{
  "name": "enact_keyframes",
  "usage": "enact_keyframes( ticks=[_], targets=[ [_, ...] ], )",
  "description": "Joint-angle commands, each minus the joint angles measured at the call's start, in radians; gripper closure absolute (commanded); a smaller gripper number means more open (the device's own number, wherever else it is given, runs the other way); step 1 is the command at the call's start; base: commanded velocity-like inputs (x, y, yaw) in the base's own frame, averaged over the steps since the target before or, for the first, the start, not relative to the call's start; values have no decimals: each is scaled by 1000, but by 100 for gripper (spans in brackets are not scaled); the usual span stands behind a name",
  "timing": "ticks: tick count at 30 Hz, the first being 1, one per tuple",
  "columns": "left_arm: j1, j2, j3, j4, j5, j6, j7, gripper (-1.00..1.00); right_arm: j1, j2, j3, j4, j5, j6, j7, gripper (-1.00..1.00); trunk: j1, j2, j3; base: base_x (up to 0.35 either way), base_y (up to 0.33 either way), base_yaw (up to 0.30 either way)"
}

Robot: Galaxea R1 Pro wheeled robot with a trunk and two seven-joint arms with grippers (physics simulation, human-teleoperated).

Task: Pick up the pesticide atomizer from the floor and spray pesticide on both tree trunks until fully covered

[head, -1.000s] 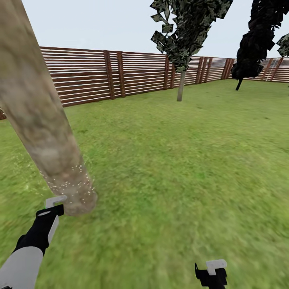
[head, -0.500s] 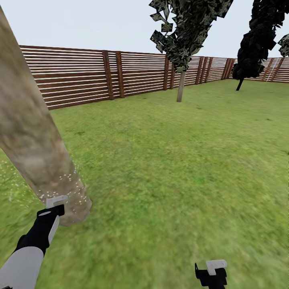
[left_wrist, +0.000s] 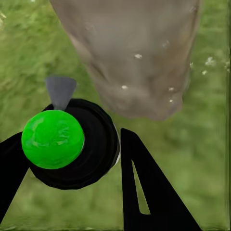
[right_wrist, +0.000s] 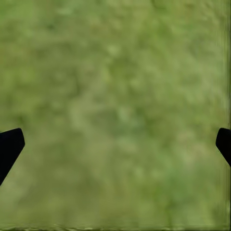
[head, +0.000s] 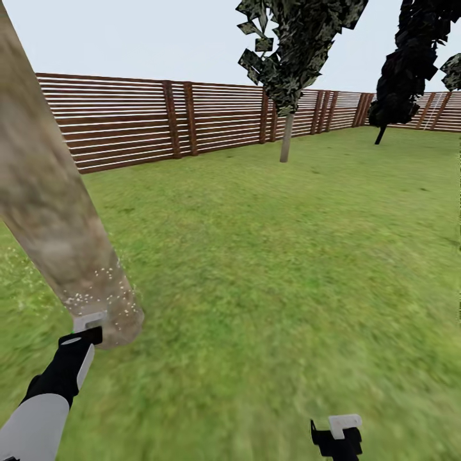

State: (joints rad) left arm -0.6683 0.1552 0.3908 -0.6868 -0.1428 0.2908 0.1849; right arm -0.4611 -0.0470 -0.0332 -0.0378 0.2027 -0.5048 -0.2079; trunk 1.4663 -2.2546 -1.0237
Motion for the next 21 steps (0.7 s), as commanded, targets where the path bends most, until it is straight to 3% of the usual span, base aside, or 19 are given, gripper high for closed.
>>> enact_keyframes(
  ticks=[1,10,16,21],
  targets=[
    [-1,0,2,-2,-11,7,-1,100,-1,0,-4,1,10,-1,-6,-100,-1,0,-1,-144,-241,0],
    [-1,0,3,-2,-11,7,-1,100,-1,0,-4,1,10,-1,-5,-100,-1,0,-1,-64,-255,0],
    [-1,17,6,29,-17,16,-19,100,-1,0,-4,2,10,-1,-5,-100,-1,0,-1,-309,-66,-14],
    [-1,28,6,32,-20,25,-19,100,-1,-1,-4,2,10,-1,-5,-100,-1,0,2,-342,17,-227]
  ],
)
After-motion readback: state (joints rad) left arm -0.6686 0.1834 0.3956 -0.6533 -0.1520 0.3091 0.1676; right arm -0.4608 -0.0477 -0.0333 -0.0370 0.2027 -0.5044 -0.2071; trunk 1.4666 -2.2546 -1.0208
